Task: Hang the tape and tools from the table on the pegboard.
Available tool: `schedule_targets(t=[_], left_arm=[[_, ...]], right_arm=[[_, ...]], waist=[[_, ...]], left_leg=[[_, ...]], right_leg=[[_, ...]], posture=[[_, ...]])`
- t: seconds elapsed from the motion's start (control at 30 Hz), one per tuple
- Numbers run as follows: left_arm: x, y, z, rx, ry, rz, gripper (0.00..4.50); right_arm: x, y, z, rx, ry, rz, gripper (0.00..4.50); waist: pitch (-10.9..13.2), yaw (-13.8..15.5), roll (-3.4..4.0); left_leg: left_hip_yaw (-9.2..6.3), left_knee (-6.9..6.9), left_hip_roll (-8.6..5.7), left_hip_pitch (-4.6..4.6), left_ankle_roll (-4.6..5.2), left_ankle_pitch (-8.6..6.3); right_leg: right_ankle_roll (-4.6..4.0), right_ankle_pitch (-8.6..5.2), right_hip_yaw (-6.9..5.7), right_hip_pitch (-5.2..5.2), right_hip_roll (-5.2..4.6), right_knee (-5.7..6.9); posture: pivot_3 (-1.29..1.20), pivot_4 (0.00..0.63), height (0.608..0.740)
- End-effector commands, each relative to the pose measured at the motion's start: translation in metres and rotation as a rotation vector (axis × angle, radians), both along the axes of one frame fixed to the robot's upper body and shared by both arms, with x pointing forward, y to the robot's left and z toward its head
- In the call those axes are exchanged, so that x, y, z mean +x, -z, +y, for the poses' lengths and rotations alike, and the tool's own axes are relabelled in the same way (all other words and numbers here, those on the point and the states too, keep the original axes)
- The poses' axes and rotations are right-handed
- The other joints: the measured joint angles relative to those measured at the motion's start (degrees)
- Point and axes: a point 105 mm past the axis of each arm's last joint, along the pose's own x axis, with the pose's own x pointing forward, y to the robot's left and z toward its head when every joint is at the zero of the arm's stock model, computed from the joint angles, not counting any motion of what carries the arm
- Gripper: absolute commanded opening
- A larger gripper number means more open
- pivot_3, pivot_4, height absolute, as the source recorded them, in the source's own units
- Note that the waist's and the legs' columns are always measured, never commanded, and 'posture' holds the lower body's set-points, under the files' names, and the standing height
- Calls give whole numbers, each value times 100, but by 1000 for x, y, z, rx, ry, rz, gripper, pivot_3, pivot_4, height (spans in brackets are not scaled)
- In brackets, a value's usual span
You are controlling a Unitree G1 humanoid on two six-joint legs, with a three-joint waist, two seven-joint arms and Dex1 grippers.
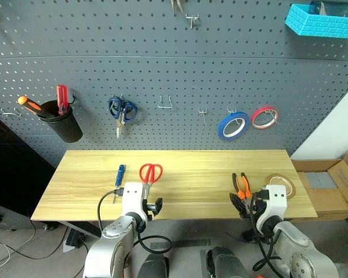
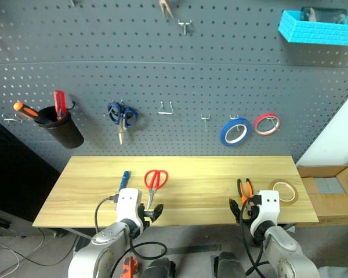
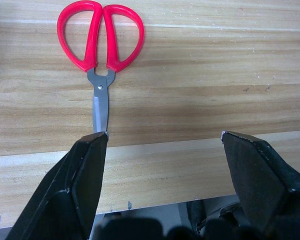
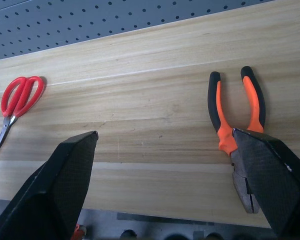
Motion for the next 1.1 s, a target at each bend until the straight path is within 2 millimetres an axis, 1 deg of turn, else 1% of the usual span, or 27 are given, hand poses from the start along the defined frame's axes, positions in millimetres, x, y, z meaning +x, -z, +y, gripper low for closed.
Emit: schedule_targets(t=[0.03, 0.63, 0.93, 1.03, 1.1], left_arm=[[3, -11, -1, 5, 8, -45, 3884], [1, -12, -3, -18, 6, -52, 3884], [0, -9, -5, -30, 11, -41, 3884], [10, -10, -4, -35, 37, -55, 3884], [25, -18, -7, -30, 90, -104, 3884]], right_arm=[[3, -14, 2, 5, -13, -56, 4500], [0, -12, 4, 4, -22, -50, 4500], [-2, -12, 0, -5, -14, -48, 4500], [3, -14, -9, -91, -23, -69, 4500], [11, -15, -17, -157, -28, -79, 4500]], waist=[[0, 0, 0], [-1, 0, 0], [0, 0, 0], [24, 3, -2], [38, 3, -3]], left_leg=[[0, 0, 0, 0, 0, 0], [1, 0, 0, 0, 0, 0], [0, 1, 0, 0, 0, 0], [1, 2, -1, 0, 0, 0], [0, 6, -2, 0, 1, 0]], right_leg=[[0, 0, 0, 0, 0, 0], [0, 0, 0, 0, 0, 0], [0, 0, 0, 0, 0, 0], [0, 0, 1, 0, 0, 0], [0, 0, -1, 1, 0, 1]], posture=[[-59, 119, 740], [-60, 107, 740], [-56, 125, 740], [-60, 138, 740], [-64, 146, 740]])
